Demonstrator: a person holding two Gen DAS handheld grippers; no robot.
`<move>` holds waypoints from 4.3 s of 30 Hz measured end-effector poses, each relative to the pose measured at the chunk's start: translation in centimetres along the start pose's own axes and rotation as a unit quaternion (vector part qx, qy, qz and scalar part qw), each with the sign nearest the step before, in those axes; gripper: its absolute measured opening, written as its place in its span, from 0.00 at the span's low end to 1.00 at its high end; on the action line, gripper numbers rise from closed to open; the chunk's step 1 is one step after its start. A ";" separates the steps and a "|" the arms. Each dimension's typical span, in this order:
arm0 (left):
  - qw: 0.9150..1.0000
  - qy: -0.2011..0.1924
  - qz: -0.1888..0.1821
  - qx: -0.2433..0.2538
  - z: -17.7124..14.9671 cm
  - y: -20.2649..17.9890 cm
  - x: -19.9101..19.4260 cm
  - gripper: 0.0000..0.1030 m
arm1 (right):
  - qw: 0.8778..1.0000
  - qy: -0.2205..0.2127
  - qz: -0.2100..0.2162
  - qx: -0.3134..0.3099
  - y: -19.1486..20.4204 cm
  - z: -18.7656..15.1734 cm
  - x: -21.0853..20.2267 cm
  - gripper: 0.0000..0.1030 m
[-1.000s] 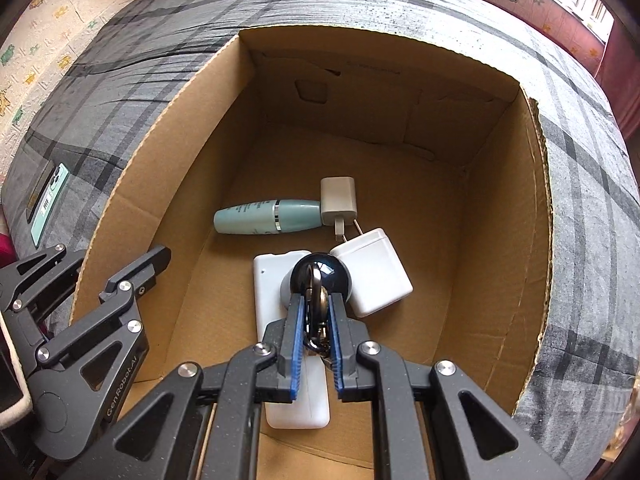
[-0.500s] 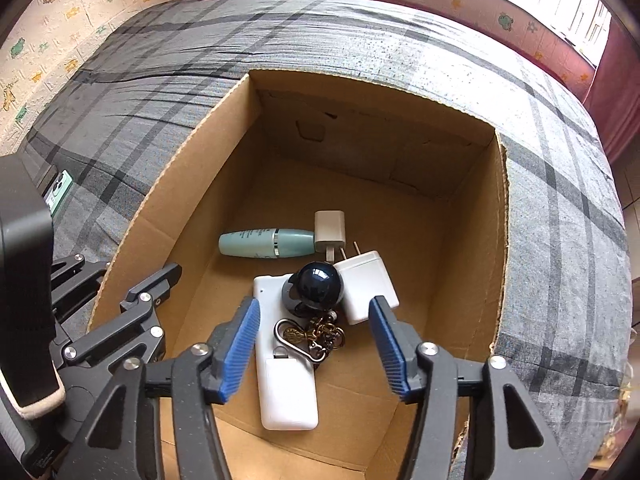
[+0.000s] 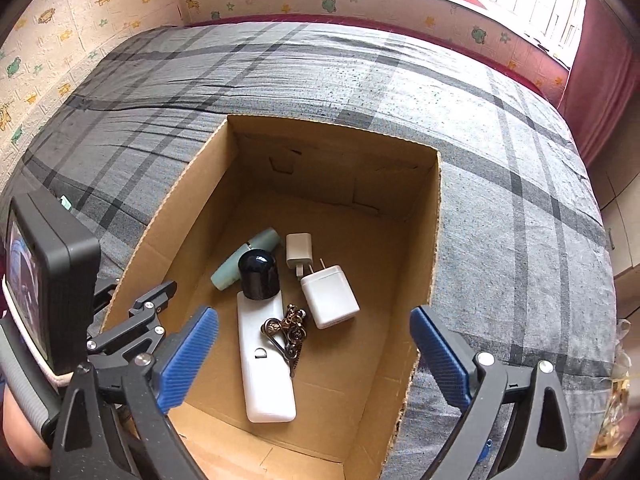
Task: Organize rigid objects
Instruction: 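Open the right tool to release the keychain beside the remote, then move the right tool to the blue key fob on the bed, then close the right tool on the blue key fob, then lift the blue fob with the right tool and carry it into the box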
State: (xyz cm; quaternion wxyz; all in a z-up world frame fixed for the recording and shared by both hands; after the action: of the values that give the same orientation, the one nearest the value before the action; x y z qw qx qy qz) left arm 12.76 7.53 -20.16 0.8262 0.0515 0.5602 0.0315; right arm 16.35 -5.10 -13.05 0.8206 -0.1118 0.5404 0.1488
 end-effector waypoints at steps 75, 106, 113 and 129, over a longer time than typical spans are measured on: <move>1.000 0.001 0.010 0.003 0.1 -0.6 -0.3 0.14 | 0.961 0.090 -0.104 0.239 -19.7 -20.0 4.7 0.26; 1.000 0.001 0.010 0.003 0.1 -0.6 -0.3 0.14 | 0.975 0.041 -0.089 0.198 -18.0 -13.7 -2.6 0.26; 1.000 0.001 0.010 0.003 0.1 -0.7 -0.3 0.14 | 0.982 0.024 -0.080 0.172 -15.9 -11.3 -4.2 0.26; 1.000 0.002 0.008 0.003 0.1 -0.5 -0.3 0.14 | 0.991 -0.005 -0.065 0.117 -11.7 -7.2 -6.0 0.26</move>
State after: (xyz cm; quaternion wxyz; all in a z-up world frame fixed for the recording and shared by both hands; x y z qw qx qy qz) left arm 12.77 6.97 -19.94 0.8246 0.0579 0.5615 0.0365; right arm 12.22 -19.22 -10.06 0.8389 -0.0490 0.5412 0.0314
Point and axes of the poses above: each gripper's, at about its wrist camera, not at the fingertips, and x roughly the way its jaws point, y to its left, z to its top, the point moved 4 cm from there along x, roughly the way its jaws point, and after that the axes turned 2 degrees about y, right-handed, at the moved point
